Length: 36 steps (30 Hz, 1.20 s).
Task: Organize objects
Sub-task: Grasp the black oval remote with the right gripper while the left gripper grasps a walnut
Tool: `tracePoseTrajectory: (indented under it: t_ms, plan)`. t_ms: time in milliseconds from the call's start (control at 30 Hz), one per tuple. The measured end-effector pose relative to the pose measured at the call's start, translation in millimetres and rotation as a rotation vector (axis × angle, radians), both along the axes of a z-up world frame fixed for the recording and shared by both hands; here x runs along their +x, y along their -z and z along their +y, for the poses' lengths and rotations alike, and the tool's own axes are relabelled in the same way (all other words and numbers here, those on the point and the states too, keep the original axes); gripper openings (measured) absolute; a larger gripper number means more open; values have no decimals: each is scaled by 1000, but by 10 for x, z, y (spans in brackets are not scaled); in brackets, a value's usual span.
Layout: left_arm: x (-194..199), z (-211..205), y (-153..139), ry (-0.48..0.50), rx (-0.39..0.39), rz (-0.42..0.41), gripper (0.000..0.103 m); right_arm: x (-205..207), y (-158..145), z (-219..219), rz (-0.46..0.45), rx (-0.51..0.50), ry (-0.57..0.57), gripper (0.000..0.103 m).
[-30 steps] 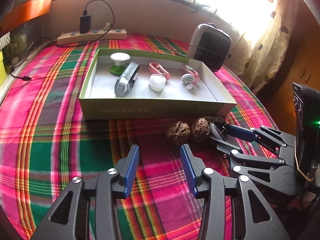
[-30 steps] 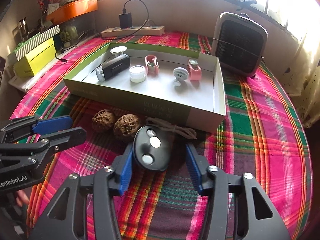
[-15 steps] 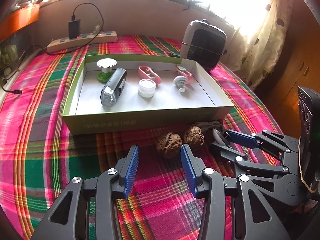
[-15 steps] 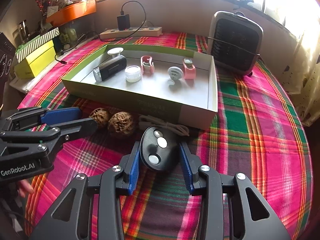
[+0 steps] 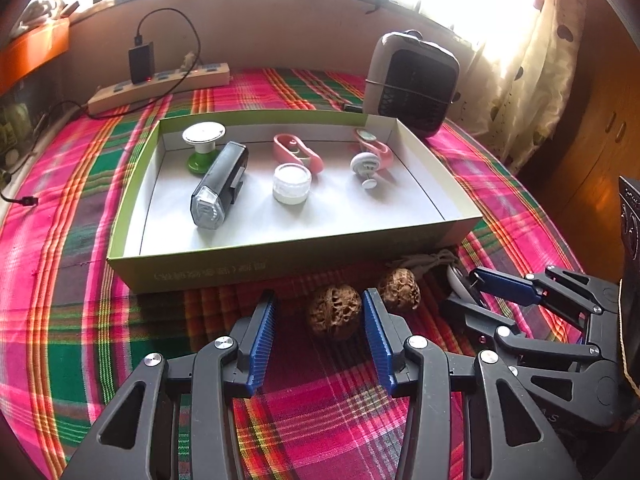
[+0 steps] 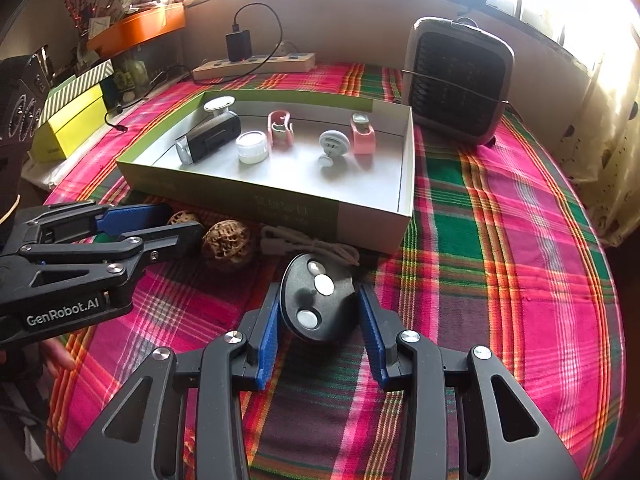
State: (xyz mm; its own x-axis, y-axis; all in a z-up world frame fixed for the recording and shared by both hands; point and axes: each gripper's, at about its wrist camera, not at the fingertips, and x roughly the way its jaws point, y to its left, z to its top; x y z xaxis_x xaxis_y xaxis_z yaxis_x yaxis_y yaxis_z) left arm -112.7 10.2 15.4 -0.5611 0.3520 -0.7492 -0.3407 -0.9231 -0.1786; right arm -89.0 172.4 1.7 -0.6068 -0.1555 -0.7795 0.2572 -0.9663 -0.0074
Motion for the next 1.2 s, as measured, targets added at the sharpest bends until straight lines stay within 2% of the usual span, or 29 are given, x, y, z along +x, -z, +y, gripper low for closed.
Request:
tracePoseTrajectory:
  t_ms: [500,667,800,1200]
  plan:
    - [3,22,-1,-3,-16,11,41,-11,13,16,0,-8,-2,38]
    - [0,16,0,-12,-23,14,35,-11,13,18,0,-10,-2,38]
    - [-9,-1,4,-21,-31,16,27,-10,13,18,0,-10,-2,38]
    - [-3,-11,4,-19,-27,15,27,-8,15,14,1,-10,-4,38]
